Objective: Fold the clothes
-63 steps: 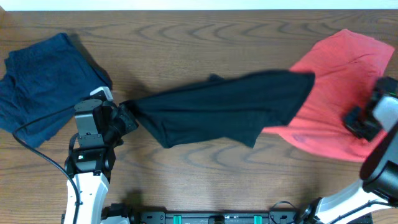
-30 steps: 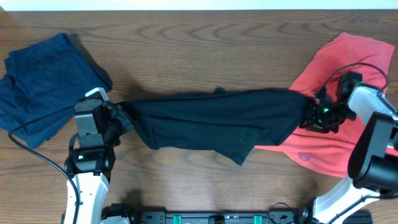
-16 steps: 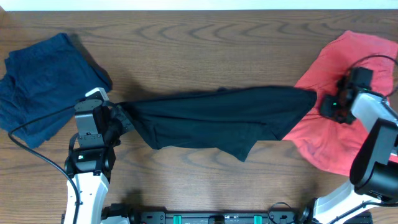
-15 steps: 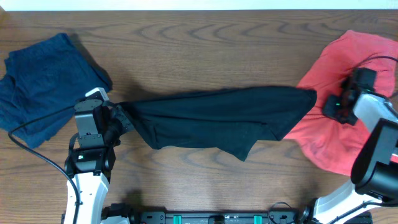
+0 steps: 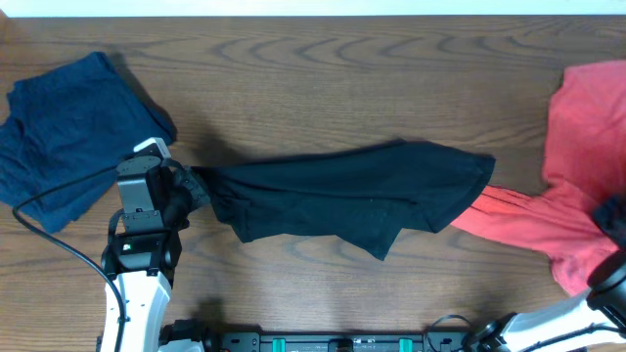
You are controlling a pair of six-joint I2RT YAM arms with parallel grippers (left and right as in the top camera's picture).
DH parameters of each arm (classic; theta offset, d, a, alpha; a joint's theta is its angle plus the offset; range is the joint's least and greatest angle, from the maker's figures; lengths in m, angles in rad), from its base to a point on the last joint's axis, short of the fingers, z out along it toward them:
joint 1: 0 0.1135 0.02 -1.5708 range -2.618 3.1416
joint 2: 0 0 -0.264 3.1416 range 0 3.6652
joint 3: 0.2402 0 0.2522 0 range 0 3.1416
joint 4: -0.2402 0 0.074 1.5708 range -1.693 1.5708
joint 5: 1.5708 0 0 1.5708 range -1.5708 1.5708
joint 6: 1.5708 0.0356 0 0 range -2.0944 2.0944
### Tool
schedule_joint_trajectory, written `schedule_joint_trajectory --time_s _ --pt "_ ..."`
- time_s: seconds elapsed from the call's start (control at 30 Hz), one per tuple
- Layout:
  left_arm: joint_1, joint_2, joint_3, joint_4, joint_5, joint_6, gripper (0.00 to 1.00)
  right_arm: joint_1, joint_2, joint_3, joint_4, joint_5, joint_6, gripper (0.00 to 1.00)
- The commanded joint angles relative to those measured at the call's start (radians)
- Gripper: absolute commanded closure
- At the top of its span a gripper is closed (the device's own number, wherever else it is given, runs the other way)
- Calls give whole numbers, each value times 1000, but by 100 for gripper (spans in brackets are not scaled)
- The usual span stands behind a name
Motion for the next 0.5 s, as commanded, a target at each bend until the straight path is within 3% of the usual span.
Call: schedule_joint_trajectory --time_s 0.0,0.13,0.23,0.47 --pt "4 1 10 1 -26 12 87 -78 21 67 -57 41 93 83" --pt "4 1 10 0 -26 12 86 -90 16 184 -95 -372 -39 72" --pt "4 2 10 0 -26 12 86 -46 13 274 -180 -582 -138 68" --pt "4 2 10 -19 -26 13 85 144 -10 325 -467 -661 -192 69"
